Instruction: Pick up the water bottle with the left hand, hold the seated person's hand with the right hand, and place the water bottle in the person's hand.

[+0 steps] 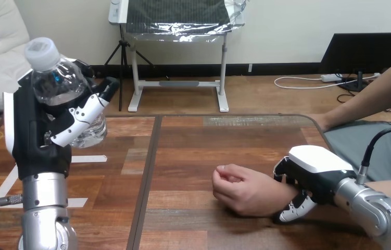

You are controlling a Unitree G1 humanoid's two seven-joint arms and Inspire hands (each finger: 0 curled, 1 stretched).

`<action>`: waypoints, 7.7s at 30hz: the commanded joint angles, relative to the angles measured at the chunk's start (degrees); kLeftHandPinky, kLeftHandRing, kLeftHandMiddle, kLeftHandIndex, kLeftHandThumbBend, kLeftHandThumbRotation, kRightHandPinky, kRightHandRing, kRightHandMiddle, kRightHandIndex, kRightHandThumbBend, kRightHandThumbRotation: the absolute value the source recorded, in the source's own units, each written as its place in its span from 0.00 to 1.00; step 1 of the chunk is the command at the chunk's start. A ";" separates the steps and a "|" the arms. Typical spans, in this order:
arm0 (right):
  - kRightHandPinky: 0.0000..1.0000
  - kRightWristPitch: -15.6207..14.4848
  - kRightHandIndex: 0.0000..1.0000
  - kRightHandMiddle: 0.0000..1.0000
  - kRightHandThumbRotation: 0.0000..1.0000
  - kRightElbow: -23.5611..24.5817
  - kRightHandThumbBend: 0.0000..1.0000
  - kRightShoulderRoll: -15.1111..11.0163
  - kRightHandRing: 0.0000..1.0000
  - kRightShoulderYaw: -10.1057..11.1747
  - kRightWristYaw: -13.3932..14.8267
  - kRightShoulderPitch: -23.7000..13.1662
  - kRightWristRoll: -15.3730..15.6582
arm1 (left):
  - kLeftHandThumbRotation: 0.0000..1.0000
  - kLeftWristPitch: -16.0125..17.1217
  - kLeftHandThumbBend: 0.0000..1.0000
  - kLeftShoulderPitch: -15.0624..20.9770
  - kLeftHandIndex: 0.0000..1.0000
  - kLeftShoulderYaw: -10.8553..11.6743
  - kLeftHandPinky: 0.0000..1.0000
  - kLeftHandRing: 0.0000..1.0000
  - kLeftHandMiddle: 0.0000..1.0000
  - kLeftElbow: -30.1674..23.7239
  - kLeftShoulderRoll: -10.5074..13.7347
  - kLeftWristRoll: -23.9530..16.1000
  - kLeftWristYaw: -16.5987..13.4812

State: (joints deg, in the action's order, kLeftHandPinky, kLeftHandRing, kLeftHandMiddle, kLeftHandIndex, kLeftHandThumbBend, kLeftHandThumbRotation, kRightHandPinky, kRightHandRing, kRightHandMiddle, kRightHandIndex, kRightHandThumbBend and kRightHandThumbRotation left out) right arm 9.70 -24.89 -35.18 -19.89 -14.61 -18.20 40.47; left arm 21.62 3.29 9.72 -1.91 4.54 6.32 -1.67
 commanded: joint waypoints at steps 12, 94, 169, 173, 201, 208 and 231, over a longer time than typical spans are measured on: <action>0.11 -2.87 0.36 0.28 0.00 -3.21 0.88 0.43 0.18 -5.62 -6.93 0.96 2.85 | 0.00 1.23 0.55 3.03 0.40 0.20 0.23 0.28 0.33 -2.82 -0.40 1.15 0.74; 0.39 -10.82 0.71 0.60 0.40 2.87 1.00 -5.12 0.52 -3.24 -26.81 -4.46 0.28 | 0.00 1.37 0.56 3.13 0.40 0.50 0.23 0.27 0.33 -2.32 -1.29 1.73 0.82; 0.14 -8.70 0.31 0.30 0.00 2.40 0.84 -7.54 0.21 -1.58 -22.55 -6.62 -0.57 | 0.00 1.20 0.55 3.45 0.40 0.35 0.23 0.27 0.33 -2.00 -1.56 2.66 0.73; 0.14 -8.35 0.32 0.30 0.00 2.52 0.84 -7.67 0.21 -1.50 -21.78 -6.67 -0.44 | 0.00 1.03 0.55 3.33 0.40 0.27 0.23 0.27 0.33 -2.14 -1.64 2.70 0.69; 0.09 -7.70 0.27 0.24 0.02 4.84 0.85 -8.83 0.15 2.99 -19.43 -7.25 -5.91 | 0.00 0.96 0.57 3.51 0.40 -0.55 0.23 0.27 0.32 -0.67 -2.72 1.81 0.62; 0.12 -7.89 0.30 0.28 0.02 5.82 0.86 -9.29 0.19 4.48 -19.61 -7.74 -7.66 | 0.00 1.61 0.57 3.44 0.40 -1.64 0.22 0.26 0.32 -0.01 -3.19 -0.21 0.92; 0.26 -9.79 0.40 0.44 0.06 9.80 0.87 -10.53 0.35 8.01 -20.11 -9.87 -10.00 | 0.00 1.01 0.57 3.14 0.39 -4.48 0.21 0.26 0.31 0.29 -5.10 -0.51 2.91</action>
State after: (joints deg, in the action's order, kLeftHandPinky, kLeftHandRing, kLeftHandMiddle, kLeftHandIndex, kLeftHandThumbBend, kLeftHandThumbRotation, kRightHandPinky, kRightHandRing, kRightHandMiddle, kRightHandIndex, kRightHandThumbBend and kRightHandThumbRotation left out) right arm 0.68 -16.64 -43.33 -14.79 -35.52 -24.04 30.88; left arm 21.62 3.29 6.21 -1.42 -0.36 6.11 0.79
